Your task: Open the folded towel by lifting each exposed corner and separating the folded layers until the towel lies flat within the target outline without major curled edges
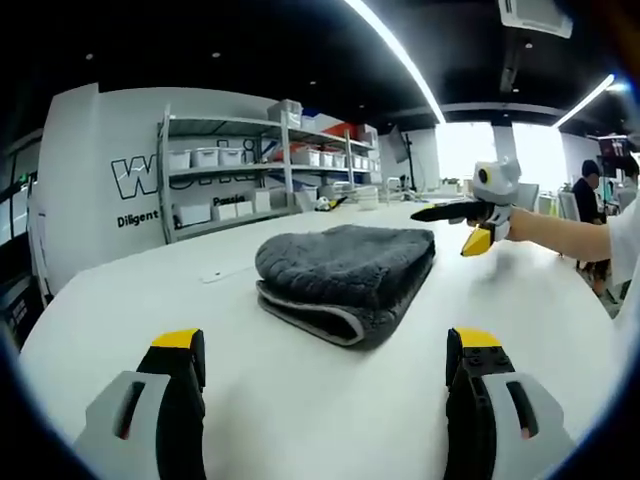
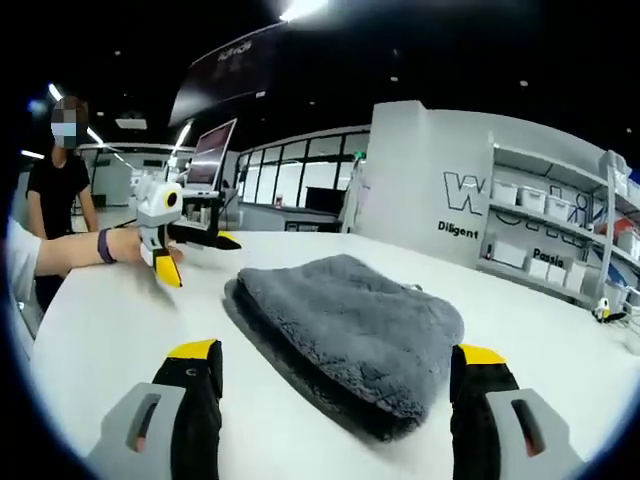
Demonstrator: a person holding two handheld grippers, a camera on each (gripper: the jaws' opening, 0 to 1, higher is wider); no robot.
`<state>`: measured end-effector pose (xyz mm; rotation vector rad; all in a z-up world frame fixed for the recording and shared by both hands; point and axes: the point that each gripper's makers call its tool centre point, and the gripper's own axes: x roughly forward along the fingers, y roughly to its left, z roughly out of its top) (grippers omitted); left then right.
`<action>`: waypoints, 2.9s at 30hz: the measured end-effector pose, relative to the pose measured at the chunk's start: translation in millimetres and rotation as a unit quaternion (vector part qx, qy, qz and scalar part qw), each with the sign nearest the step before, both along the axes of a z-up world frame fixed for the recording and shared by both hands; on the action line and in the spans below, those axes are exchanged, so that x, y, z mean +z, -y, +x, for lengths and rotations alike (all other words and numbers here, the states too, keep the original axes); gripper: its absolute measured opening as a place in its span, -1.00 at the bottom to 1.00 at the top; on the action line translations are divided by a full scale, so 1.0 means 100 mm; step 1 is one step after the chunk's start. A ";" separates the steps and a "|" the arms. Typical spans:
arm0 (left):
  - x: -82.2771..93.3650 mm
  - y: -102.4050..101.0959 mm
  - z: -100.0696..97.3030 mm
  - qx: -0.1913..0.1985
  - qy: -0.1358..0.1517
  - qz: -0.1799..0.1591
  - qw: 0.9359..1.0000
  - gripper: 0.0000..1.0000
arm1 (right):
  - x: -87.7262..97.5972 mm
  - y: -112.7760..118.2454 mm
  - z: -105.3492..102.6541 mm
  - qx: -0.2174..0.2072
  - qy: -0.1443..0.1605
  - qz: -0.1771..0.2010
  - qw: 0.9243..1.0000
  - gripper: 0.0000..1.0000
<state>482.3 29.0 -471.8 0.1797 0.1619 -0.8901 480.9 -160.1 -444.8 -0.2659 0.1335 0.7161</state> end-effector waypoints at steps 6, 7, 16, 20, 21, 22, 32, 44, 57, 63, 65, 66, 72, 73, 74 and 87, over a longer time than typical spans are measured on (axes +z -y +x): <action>0.05 -0.02 0.01 -0.001 0.011 0.007 1.000 0.98 | 0.00 -0.38 0.13 0.018 0.005 -0.054 0.998 0.87; 0.06 -0.01 0.01 -0.002 0.013 0.008 1.000 0.98 | 0.00 -0.44 0.15 0.021 0.006 -0.062 0.998 0.86; 0.16 0.02 -0.01 -0.009 0.026 0.003 1.000 0.96 | -0.15 -0.93 0.29 0.052 -0.001 -0.119 0.992 0.59; 0.19 0.02 -0.01 -0.010 0.029 0.000 1.000 0.96 | -0.19 -1.11 0.30 0.068 -0.005 -0.131 0.989 0.29; 0.19 0.02 -0.01 -0.010 0.030 0.000 1.000 0.95 | -0.19 -1.15 0.31 0.070 -0.004 -0.133 0.989 0.21; 0.20 0.01 0.00 -0.011 0.030 0.000 0.999 0.95 | -0.19 -1.18 0.32 0.072 -0.004 -0.136 0.988 0.12; 0.21 -0.01 0.00 -0.009 0.033 -0.003 0.999 0.94 | -0.35 -1.38 0.35 0.074 0.020 -0.232 0.970 -0.42; 0.18 -0.01 0.01 -0.007 0.033 0.002 0.999 0.93 | -0.22 -1.30 0.38 0.050 -0.016 -0.164 0.985 -0.84; 0.21 -0.02 0.06 -0.006 0.031 0.003 1.000 0.92 | 0.66 -0.66 0.44 -0.033 -0.021 0.099 0.994 -0.86; 0.27 -0.05 0.19 -0.005 0.029 0.004 1.000 0.92 | 0.79 -0.16 0.51 -0.081 -0.010 0.162 0.983 -0.86; 0.27 -0.06 0.20 -0.005 0.029 0.005 1.000 0.92 | 0.80 0.00 0.53 -0.097 0.000 0.167 0.981 -0.87; 0.27 -0.06 0.21 -0.005 0.029 0.005 1.000 0.92 | 0.82 0.12 0.54 -0.112 0.003 0.179 0.977 -0.87; 0.27 -0.06 0.18 -0.004 0.028 0.007 1.000 0.92 | 0.85 0.63 0.56 -0.172 0.024 0.200 0.964 -0.87; 0.25 -0.05 0.14 -0.004 0.028 0.007 1.000 0.92 | 0.86 0.73 0.55 -0.182 0.028 0.207 0.961 -0.87; 0.25 -0.04 0.13 -0.003 0.028 0.008 1.000 0.92 | 0.86 0.81 0.54 -0.191 0.030 0.213 0.958 -0.87; 0.16 -0.02 0.03 0.000 0.023 0.015 1.000 0.91 | 0.37 2.31 0.67 -0.389 0.005 0.191 0.901 -0.87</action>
